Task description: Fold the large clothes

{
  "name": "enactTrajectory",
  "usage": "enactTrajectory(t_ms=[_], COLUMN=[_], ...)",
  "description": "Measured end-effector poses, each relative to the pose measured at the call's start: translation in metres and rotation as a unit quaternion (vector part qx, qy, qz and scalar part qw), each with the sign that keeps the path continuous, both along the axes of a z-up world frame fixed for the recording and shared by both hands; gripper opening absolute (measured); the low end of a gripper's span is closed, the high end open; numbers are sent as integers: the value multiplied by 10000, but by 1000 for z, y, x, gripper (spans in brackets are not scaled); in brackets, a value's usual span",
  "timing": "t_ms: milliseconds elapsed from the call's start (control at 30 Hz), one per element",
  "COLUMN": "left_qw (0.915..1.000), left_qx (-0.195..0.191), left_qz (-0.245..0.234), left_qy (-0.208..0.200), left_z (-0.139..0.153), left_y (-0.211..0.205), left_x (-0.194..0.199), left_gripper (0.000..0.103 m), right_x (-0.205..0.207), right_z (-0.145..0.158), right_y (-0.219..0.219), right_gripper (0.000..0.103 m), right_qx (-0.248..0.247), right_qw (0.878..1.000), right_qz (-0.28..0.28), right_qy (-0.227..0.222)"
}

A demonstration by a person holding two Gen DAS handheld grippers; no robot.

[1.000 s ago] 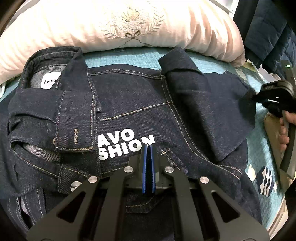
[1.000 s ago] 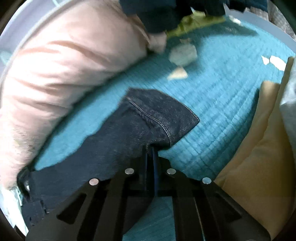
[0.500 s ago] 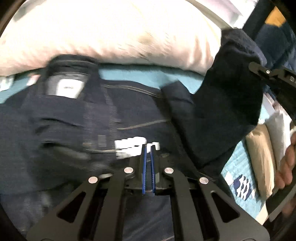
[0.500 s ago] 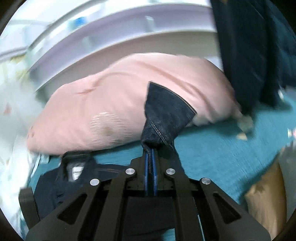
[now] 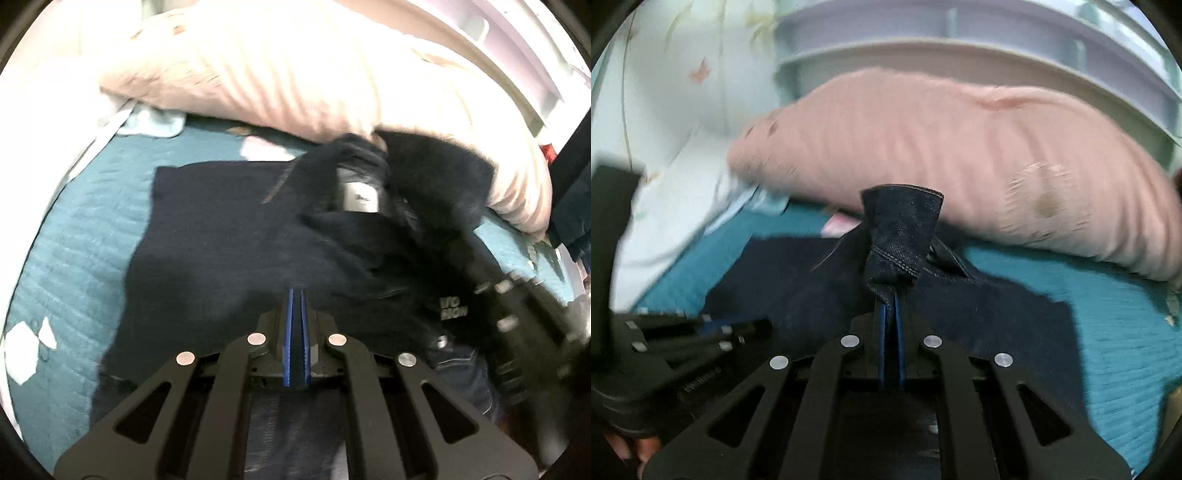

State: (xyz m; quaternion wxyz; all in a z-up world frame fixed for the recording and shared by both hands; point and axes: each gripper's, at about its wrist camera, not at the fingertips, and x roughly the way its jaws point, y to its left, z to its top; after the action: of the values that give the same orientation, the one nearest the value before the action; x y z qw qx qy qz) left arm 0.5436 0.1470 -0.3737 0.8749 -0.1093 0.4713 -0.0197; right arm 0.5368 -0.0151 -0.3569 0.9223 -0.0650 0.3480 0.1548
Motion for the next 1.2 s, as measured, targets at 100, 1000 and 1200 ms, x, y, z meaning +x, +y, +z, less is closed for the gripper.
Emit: enactTrajectory(t_ms=[100,1000,1200], left_qw=[9999,9968,9973], left_qx=[134,-760,-489], left_qz=[65,9,410], left_qy=[36,248,375], left_z=[-1,-6,-23], left_y=[14,-7,1], left_x=[-6,72,59], left_gripper=[5,44,43], right_x=[0,-23,-22], right_z=[-19,-13,-22], right_y=[18,-138,-179], right_gripper=[8,66,66], right_qx=[-108,229,1185], right_qw=[9998,9923,9799], right_qz=[5,-1193,-1536], right_qy=[152,232,457])
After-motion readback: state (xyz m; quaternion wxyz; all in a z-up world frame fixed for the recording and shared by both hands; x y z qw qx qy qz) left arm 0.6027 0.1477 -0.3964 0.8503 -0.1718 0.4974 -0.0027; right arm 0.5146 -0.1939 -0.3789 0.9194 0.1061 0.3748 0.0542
